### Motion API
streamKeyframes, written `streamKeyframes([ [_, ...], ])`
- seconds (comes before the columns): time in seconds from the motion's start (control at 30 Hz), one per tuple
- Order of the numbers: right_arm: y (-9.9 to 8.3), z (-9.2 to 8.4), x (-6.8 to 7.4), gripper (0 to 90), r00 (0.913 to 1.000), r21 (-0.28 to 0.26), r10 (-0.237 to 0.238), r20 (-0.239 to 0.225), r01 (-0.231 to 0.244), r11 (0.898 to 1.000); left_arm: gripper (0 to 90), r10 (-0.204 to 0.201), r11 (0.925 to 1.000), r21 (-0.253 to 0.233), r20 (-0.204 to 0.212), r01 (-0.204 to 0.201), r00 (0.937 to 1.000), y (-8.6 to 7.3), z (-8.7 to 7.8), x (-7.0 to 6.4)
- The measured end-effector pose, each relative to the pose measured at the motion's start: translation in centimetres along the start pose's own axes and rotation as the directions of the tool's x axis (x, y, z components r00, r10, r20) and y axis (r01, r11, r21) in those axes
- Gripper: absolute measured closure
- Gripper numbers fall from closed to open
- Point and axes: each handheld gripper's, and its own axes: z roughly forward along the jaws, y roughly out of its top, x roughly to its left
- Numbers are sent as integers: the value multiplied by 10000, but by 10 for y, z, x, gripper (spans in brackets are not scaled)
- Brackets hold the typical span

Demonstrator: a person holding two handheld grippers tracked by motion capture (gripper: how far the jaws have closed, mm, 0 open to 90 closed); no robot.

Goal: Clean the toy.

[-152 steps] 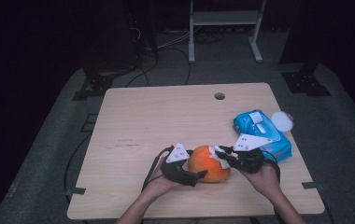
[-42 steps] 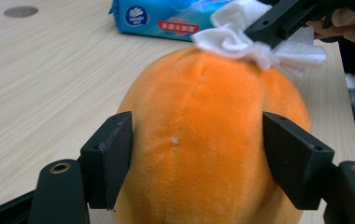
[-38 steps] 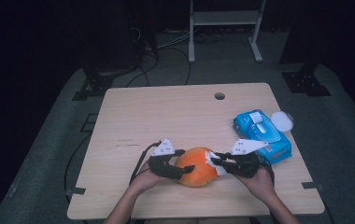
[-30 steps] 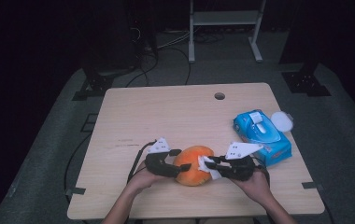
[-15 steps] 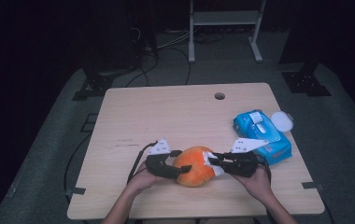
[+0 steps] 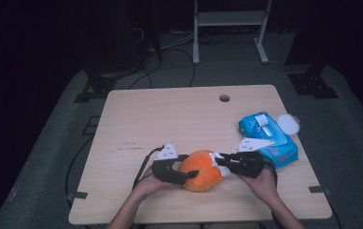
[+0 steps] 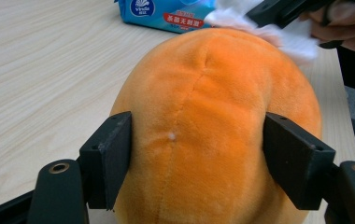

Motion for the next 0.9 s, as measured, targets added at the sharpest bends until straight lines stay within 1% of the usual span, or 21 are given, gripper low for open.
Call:
streamKeyframes([
  [0.07,3,-2,4,762,9996,-166,-22,-272,18,9999,278,61,10000,32,-19,-61,10000,1,1,-1],
  [0.13,3,-2,5,762,9997,-90,-154,-192,153,9998,276,43,10000,45,-25,-43,10000,1,0,0],
  [0.23,-2,-1,-2,762,9999,97,59,-150,-58,9999,276,16,10000,30,18,-16,10000,1,0,0],
  [0.3,-6,-1,-8,762,9998,382,180,53,-182,9991,275,64,10000,28,44,-64,10000,2,1,-2],
  [0.33,-8,-1,-11,762,9995,467,318,28,-319,9984,275,59,10000,61,43,-59,10000,3,2,-3],
  [0.37,-8,0,-13,762,9994,504,337,76,-340,9981,275,89,9999,102,46,-90,9999,4,2,-4],
  [0.43,-6,0,-12,762,9992,572,325,245,-338,9978,275,127,9998,151,26,-127,9999,6,4,-6],
  [0.5,-3,1,-9,763,9992,431,185,351,-200,9989,273,263,9995,183,111,-265,9996,6,5,-9],
  [0.6,4,0,-6,763,9997,107,154,191,-156,9998,267,568,9979,289,273,-576,9980,9,6,-16],
  [0.67,5,0,-5,762,9999,90,97,82,-98,9999,239,714,9962,475,482,-737,9963,12,6,-21],
  [0.7,4,0,-5,762,9999,124,114,41,-114,9999,220,814,9947,580,669,-853,9944,14,5,-22],
  [0.77,0,0,-6,762,10000,163,64,-41,-63,9998,201,994,9925,614,935,-1054,9907,16,0,-21],
  [0.8,-1,-1,-6,762,10000,226,-17,-57,19,9997,199,856,9949,446,1005,-904,9913,18,-2,-19],
  [0.83,-2,-2,-5,762,9998,285,-185,-74,187,9994,190,634,9973,311,1042,-670,9925,18,-3,-17],
  [0.87,-3,-2,-5,762,9996,336,-286,-78,289,9990,170,449,9986,252,886,-473,9951,18,-3,-14],
  [0.9,-4,-3,-4,762,9995,360,-309,-73,311,9989,135,372,9985,385,568,-394,9977,17,-1,-13],
])
